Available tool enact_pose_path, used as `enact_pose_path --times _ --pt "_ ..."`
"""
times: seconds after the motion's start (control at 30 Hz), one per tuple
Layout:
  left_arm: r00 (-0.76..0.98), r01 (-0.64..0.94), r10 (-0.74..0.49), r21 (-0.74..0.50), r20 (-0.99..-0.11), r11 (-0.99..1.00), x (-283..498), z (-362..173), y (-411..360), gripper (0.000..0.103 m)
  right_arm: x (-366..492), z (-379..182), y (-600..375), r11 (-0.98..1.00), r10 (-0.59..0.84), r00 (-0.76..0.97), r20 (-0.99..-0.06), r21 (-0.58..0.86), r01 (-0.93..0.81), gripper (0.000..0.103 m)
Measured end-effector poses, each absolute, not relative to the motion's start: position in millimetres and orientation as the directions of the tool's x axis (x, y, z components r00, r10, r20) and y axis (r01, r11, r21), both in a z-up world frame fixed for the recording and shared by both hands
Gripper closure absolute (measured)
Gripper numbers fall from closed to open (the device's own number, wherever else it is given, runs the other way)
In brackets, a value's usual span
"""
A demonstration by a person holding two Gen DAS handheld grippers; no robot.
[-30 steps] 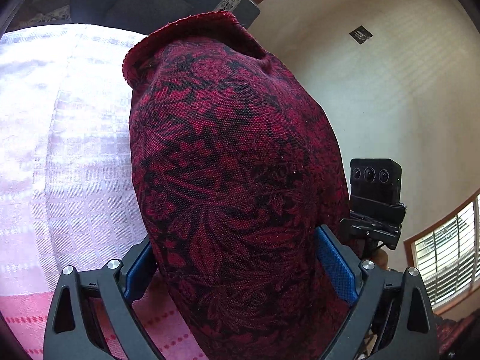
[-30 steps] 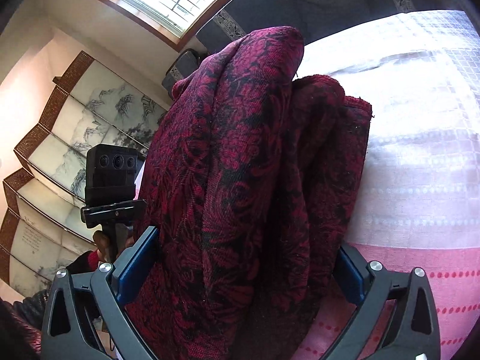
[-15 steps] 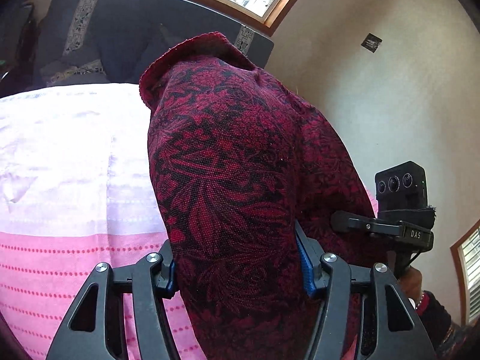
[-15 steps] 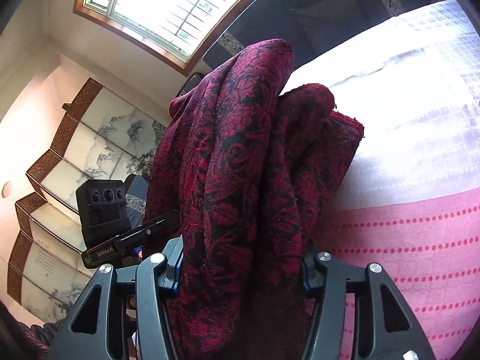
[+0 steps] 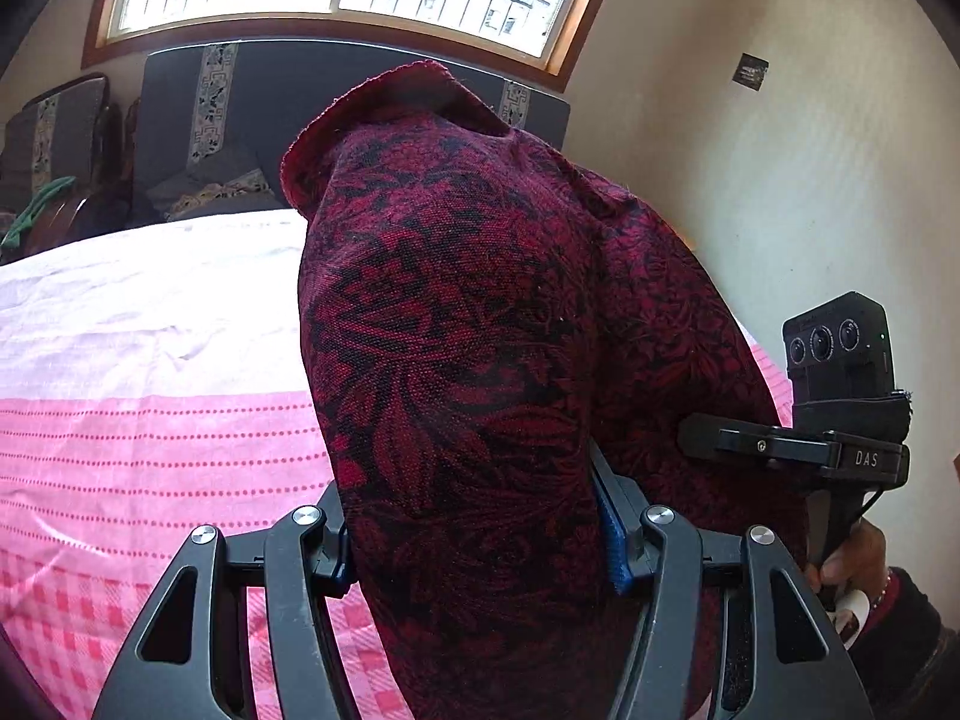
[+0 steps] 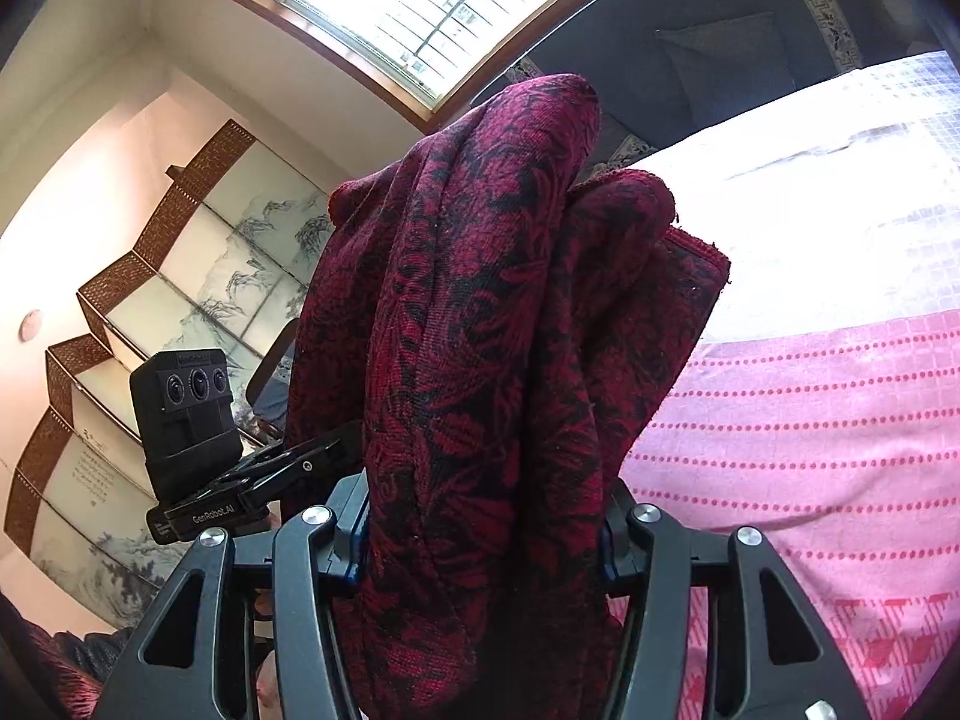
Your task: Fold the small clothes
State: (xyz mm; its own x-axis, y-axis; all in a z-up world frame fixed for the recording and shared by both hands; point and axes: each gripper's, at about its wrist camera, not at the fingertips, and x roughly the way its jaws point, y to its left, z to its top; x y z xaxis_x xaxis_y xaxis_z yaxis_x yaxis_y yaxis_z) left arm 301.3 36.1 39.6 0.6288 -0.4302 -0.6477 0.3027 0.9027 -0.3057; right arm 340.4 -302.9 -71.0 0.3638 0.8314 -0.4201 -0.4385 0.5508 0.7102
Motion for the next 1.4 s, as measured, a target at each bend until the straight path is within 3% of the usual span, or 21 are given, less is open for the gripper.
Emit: enact_pose_path --times 0.53,1.4 --pt "0.635 0.285 -0.375 -0.246 -0.675 0.926 221 24 58 0.043 314 -64 -241 0.568 0.822 0.332 -0.462 0.707 -0.421 0.052" --pt "0.608 0.270 -0.381 -0.270 -0.697 0.924 206 -10 82 0.042 330 -65 -209 0.598 0.801 0.320 -0.506 0.704 -0.382 0.052"
